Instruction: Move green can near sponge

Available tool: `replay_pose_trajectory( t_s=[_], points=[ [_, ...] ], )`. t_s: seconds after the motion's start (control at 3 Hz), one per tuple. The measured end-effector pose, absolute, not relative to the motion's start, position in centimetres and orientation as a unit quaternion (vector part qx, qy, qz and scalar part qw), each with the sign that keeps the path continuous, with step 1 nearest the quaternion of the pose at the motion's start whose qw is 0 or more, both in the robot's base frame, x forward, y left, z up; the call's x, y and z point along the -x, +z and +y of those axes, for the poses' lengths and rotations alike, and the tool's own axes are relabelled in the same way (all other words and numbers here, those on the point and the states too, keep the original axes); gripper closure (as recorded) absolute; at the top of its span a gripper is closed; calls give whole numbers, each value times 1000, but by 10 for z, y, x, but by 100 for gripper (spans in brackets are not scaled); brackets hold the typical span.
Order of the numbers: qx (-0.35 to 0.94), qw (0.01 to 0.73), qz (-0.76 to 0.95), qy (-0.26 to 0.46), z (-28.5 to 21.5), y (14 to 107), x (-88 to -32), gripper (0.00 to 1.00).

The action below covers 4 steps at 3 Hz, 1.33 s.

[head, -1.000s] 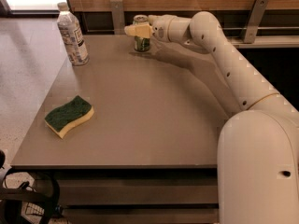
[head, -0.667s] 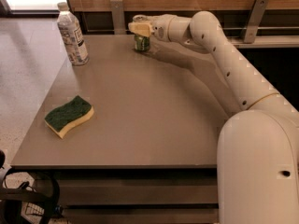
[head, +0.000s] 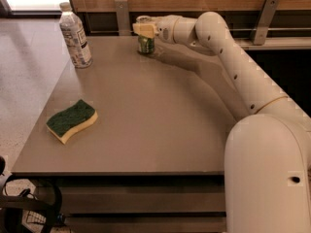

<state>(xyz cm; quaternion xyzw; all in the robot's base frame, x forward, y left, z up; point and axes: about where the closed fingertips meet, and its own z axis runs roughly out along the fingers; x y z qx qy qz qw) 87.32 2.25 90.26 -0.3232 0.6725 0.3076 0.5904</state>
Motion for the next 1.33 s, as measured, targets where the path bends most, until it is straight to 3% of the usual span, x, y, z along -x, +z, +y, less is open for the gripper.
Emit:
replay_pose_trajectory(
  t_s=[0.33, 1.33],
  points=[
    [324, 590, 672, 309, 25, 902, -873, 100],
    [341, 598, 656, 309, -9, 956, -828, 100]
  ],
)
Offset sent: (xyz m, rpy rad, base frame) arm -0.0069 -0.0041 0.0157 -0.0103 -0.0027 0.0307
